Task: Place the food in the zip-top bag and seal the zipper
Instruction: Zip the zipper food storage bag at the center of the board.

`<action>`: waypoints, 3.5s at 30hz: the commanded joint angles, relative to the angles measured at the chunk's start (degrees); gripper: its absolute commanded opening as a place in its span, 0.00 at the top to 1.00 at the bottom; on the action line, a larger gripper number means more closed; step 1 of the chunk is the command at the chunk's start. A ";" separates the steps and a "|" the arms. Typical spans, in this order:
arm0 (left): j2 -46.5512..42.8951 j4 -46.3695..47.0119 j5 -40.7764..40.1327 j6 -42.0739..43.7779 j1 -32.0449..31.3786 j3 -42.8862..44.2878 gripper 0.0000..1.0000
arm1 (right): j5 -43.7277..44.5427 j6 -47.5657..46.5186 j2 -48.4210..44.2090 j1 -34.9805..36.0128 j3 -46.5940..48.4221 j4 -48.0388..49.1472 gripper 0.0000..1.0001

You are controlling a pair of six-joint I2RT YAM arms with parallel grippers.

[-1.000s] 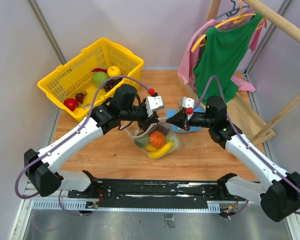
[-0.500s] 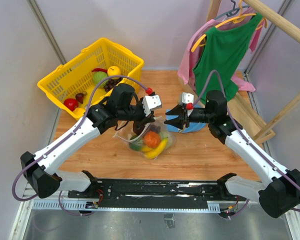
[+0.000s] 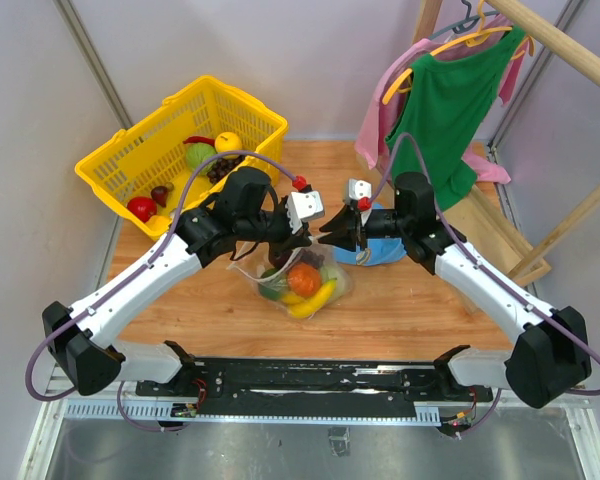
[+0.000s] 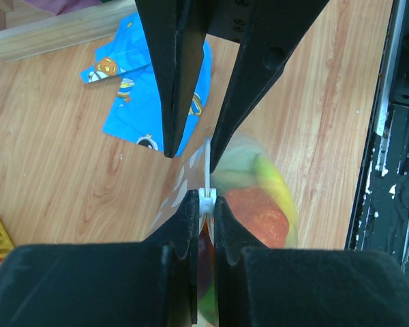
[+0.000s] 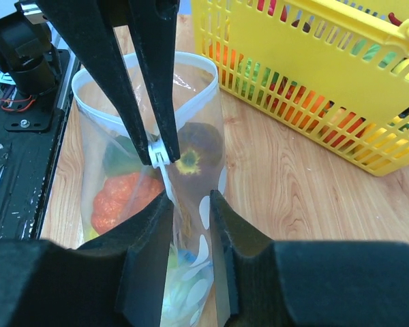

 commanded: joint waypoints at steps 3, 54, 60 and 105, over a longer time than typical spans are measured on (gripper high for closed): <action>0.08 2.69 1.62 -0.41 -0.22 0.64 1.00 | -3.31 0.70 0.46 1.35 2.13 4.00 0.71; -5.75 -2.12 -12.60 -5.33 -0.17 -6.98 0.95 | 29.02 1.14 -11.48 -1.89 -3.91 -3.25 0.99; -6.78 -3.53 -15.11 -5.06 -0.17 -7.35 0.97 | 32.35 1.85 -12.17 -3.43 -3.90 -4.59 0.99; -14.70 -9.82 -32.77 -17.27 4.34 -14.72 1.00 | 45.29 8.43 -5.23 -9.00 0.26 -7.53 0.99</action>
